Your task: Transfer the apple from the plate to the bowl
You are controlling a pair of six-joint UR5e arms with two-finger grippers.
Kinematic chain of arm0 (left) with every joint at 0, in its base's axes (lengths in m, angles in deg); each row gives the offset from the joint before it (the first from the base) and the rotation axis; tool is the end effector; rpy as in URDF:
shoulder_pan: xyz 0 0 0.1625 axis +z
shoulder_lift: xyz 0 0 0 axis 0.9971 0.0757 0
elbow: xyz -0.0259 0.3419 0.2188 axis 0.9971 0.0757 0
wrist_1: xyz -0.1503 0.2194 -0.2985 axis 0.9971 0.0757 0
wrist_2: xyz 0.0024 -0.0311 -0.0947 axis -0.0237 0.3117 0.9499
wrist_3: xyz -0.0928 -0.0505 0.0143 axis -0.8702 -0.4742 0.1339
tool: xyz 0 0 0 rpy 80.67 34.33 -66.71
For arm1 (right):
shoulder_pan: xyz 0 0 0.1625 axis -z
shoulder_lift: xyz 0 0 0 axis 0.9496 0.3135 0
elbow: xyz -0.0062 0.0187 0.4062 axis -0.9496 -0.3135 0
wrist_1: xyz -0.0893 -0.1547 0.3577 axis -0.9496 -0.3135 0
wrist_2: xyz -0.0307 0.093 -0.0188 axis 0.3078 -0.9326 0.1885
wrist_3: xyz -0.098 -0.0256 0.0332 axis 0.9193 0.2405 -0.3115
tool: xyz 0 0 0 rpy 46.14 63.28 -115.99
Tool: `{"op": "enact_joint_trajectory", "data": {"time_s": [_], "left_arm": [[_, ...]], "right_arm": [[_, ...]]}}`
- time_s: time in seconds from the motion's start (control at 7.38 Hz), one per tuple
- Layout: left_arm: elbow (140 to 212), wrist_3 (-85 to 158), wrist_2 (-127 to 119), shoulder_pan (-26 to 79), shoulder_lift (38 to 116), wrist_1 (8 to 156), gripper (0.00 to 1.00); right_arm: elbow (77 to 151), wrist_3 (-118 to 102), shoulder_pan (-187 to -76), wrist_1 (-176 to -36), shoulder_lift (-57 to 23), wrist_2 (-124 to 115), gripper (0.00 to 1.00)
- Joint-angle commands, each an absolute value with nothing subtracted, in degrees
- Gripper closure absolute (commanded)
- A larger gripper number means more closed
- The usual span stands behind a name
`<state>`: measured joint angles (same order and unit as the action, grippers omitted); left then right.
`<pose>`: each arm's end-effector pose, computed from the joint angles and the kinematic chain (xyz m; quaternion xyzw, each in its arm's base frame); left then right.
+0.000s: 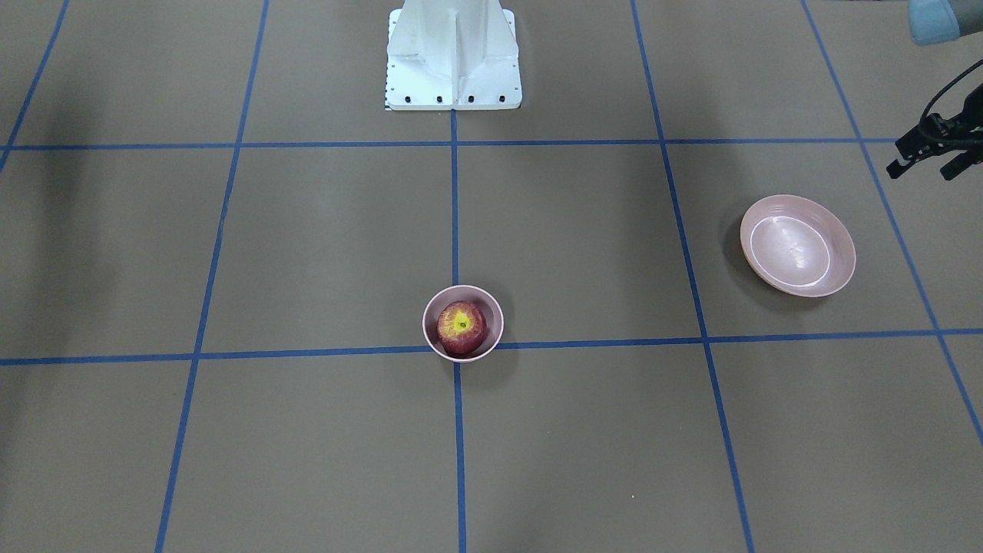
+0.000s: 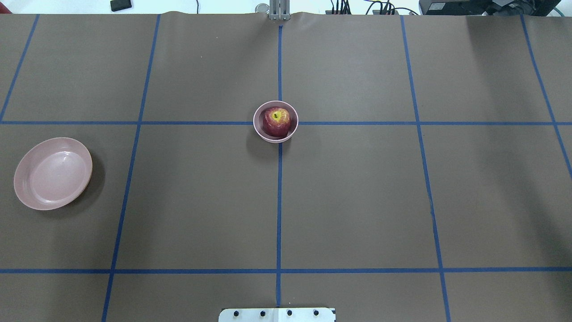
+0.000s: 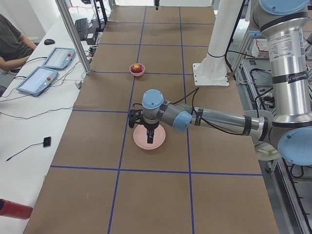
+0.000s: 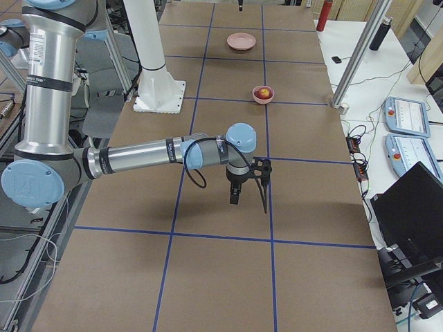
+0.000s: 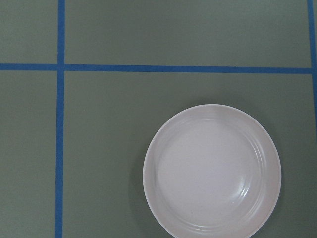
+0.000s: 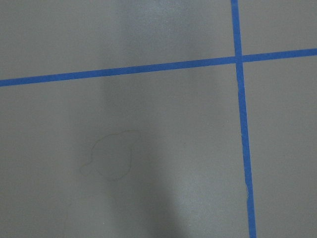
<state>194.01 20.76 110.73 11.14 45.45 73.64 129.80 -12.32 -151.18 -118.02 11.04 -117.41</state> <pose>0.0554 -0.4111 0.5390 0.0332 0.4294 -0.0337 0.9019 -0.0220 -0.4282 0.5497 -0.0152 -0.3987 0.0428 0.9160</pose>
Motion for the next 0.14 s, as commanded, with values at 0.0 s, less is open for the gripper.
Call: {"op": "enact_joint_trajectory", "data": {"time_s": [0.0], "left_arm": [[191.5,17.0,110.7,11.3,47.4,73.8,0.02]], "right_arm": [[129.9,-12.3,-151.2,-118.0,11.0,-118.2,0.0]]}}
